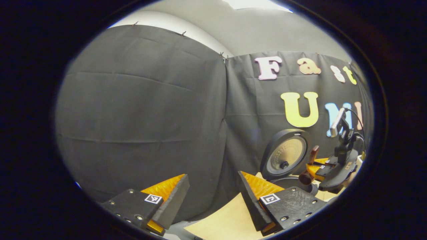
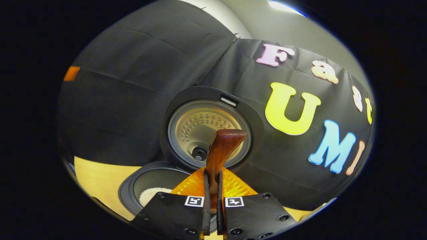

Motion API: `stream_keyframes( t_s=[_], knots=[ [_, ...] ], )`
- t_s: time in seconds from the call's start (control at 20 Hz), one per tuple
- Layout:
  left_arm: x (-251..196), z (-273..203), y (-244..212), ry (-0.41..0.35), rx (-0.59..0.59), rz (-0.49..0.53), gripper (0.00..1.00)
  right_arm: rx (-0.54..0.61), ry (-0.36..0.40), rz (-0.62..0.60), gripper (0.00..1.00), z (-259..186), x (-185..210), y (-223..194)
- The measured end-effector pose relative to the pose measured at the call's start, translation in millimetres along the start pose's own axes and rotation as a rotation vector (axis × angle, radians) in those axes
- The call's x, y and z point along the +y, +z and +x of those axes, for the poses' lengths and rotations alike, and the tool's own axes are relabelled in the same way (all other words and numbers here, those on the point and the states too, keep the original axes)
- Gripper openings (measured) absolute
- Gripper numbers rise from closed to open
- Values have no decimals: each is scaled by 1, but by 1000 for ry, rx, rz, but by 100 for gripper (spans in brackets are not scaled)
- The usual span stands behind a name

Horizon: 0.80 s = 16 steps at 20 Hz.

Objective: Close the left gripper, press the button to open the rice cooker; take a wooden spoon from the chopstick holder with the right hand, scoop a spoonful of rice and pour it into the rice cooker, then put the wooden spoon back into the chopstick holder.

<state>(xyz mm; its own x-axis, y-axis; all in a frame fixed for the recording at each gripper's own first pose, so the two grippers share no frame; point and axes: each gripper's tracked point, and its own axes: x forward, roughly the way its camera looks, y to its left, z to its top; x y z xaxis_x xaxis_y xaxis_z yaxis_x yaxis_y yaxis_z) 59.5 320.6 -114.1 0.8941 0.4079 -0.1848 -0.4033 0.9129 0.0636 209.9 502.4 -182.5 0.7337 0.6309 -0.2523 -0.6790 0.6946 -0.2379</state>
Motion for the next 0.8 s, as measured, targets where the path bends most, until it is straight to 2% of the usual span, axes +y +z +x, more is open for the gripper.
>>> stream_keyframes(
  t_s=[0.05, 0.1, 0.15, 0.2, 0.25, 0.3, 0.4, 0.6, 0.65, 0.75, 0.8],
  knots=[
    [-7, 4, -1, -8, -2, -3, 86, 9, 9, 87, 7, -4, -7, 2],
    [-10, 4, 1, -17, -6, -7, 90, 14, 11, 172, 9, -9, -16, 4],
    [-15, 6, 5, -29, -11, -10, 86, 20, 11, 257, 9, -13, -28, 6],
    [-20, 6, 8, -43, -16, -13, 86, 24, 11, 340, 9, -19, -40, 8],
    [-27, 7, 13, -59, -21, -13, 90, 23, 5, 417, 9, -27, -52, 9],
    [-35, 9, 16, -76, -28, -10, 86, 18, -9, 474, 9, -34, -66, 10],
    [-55, 11, 21, -116, -37, -5, 86, 9, -63, 527, 9, -55, -100, 6],
    [-100, 9, 32, -201, -55, -4, 86, 9, -190, 544, 9, -104, -157, -10],
    [-111, 9, 35, -221, -60, -6, 86, 14, -218, 555, 6, -114, -169, -16],
    [-132, 8, 38, -259, -67, -7, 87, 23, -277, 574, 12, -135, -196, -28],
    [-141, 6, 39, -274, -70, -7, 86, 29, -306, 582, 9, -147, -209, -35]
  ],
)
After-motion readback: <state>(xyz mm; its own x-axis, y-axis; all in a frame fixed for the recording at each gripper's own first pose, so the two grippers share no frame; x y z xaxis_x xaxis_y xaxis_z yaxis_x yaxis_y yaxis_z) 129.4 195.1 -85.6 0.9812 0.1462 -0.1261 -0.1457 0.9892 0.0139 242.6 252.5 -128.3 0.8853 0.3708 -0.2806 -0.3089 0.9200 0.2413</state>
